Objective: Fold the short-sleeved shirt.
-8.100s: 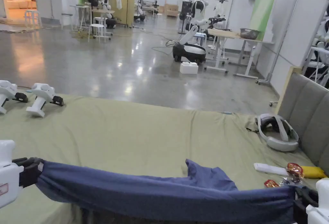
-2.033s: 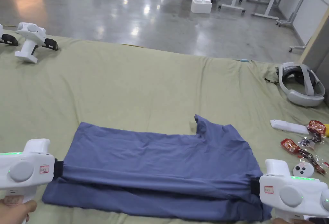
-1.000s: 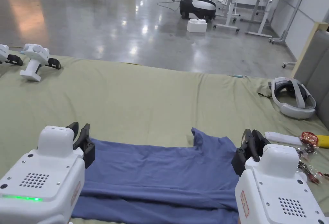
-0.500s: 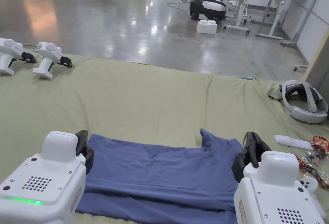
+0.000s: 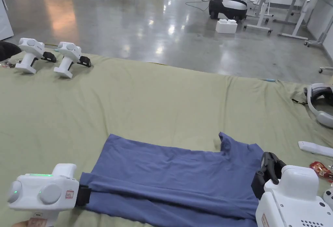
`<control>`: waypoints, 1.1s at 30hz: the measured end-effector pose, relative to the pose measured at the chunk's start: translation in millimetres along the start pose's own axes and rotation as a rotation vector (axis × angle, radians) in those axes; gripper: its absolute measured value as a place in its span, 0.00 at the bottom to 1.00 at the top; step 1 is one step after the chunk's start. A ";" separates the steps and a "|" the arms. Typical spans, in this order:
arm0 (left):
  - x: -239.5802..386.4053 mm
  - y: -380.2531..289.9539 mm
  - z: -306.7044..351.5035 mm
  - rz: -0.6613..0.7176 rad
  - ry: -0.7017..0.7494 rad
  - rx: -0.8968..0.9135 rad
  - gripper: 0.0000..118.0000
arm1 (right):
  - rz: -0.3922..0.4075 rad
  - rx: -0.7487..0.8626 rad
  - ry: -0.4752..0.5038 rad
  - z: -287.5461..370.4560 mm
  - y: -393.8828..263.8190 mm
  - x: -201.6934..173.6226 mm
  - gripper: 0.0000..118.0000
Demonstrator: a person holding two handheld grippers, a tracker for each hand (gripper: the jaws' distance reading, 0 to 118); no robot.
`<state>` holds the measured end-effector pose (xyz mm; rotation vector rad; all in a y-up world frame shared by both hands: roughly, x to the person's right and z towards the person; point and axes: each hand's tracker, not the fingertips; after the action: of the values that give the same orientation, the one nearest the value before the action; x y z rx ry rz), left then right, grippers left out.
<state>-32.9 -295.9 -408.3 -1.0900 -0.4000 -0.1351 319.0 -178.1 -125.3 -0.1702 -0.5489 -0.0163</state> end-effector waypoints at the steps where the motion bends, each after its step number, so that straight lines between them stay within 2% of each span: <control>1: -1.7 0.9 -4.1 0.014 -0.007 -0.005 0.57 | 0.001 -0.012 0.000 -1.0 -1.8 1.4 0.05; 6: -1.3 3.6 -28.0 0.040 0.013 -0.117 0.57 | -0.026 -0.082 -0.011 -3.3 -11.4 13.1 0.05; 10: 17.3 2.4 -27.4 -0.032 0.096 -0.082 0.55 | -0.014 -0.117 -0.028 -2.0 -19.6 21.6 0.05; 11: 22.8 2.4 -27.4 -0.057 0.103 -0.083 0.51 | -0.001 -0.124 -0.036 -0.9 -21.9 24.1 0.05; 14: 30.9 5.5 -32.9 -0.132 0.092 -0.098 0.19 | 0.013 -0.146 -0.039 -0.5 -26.1 35.4 0.05; 15: 31.0 6.1 -34.9 -0.134 0.080 -0.099 0.11 | 0.011 -0.161 -0.041 -0.2 -27.0 40.9 0.05; 19: 29.5 -1.0 -27.5 -0.127 0.072 -0.076 0.08 | 0.017 -0.282 -0.062 -3.1 -31.6 69.1 0.08; 22: 26.2 -5.3 -16.8 -0.144 0.061 -0.049 0.08 | 0.018 -0.419 -0.076 -10.8 -43.4 99.4 0.20; 24: 23.6 -9.2 -8.1 -0.137 0.052 -0.015 0.08 | -0.044 -0.551 -0.074 -20.2 -54.9 124.0 0.36; 26: 21.8 -10.0 -3.7 -0.116 0.045 0.001 0.08 | -0.089 -0.667 -0.076 -30.1 -68.7 141.7 0.57; 29: 23.0 -12.0 -0.3 -0.125 0.051 0.018 0.08 | -0.123 -0.753 -0.053 -43.5 -89.1 159.4 0.61; 33: 24.2 -13.0 -3.2 -0.145 0.062 0.012 0.08 | -0.070 -0.787 -0.046 -62.0 -110.2 161.3 0.66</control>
<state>-13.8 -302.5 -389.6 -1.0420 -0.4231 -0.2935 482.1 -292.1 -76.1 -0.9198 -0.5716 -0.3000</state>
